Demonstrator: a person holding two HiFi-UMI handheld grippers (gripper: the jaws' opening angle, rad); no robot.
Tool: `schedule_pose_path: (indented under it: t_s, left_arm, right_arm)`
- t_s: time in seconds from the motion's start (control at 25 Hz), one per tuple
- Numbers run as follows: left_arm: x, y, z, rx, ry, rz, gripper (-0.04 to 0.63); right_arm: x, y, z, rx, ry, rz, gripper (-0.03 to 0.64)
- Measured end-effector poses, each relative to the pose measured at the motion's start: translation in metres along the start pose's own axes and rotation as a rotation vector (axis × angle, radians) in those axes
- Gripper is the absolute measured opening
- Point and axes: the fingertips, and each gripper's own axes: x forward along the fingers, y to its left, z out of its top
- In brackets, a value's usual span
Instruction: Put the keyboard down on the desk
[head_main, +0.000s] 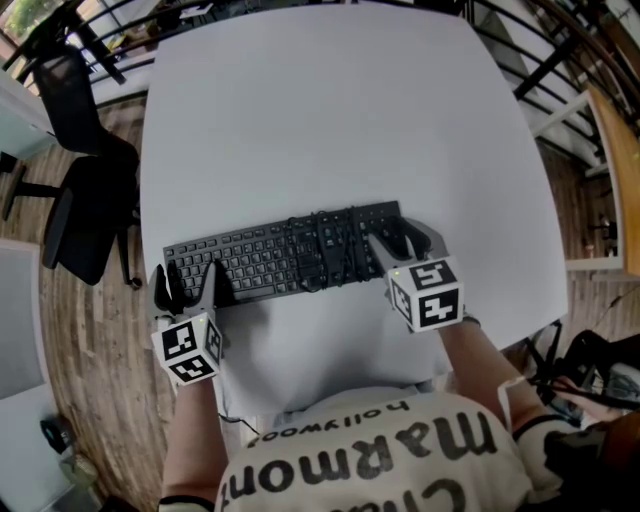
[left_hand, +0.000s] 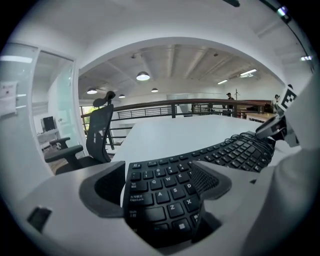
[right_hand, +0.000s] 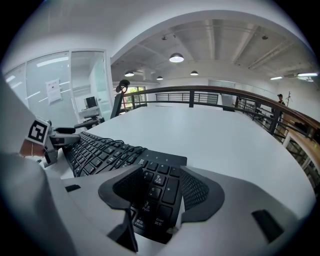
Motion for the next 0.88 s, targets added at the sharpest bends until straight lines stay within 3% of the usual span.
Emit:
schedule_pose_path:
  t_s: [0.12,0.56,0.64,0.76,0.8,0.88]
  left_arm:
    - [0.002,0.003,-0.004,-0.040,0.010,-0.010,0.403]
    - [0.004,0.002,-0.006,-0.020,0.036,0.002,0.404]
    - [0.002,-0.001,-0.004,0.033,0.030,0.005,0.403]
    - [-0.003,-0.015,0.008,0.213,-0.016,-0.008,0.348]
    - [-0.004,-0.021,0.011,0.241,-0.031,-0.025,0.348]
    - [-0.004,-0.030,0.013,0.225,-0.024,-0.064,0.348]
  right_arm:
    - [0.000,0.000,0.000,-0.006,-0.003,0.000,0.247]
    - [0.000,0.000,0.000,-0.007,-0.007,-0.004,0.247]
    - [0.000,-0.001,-0.001,-0.007,-0.005,-0.005,0.247]
    - [0.000,0.001,-0.001,-0.005,-0.004,-0.001,0.247]
    - [0.000,0.002,0.000,-0.004,-0.006,0.000,0.247]
    - [0.000,0.002,0.001,-0.005,-0.010,0.000,0.247]
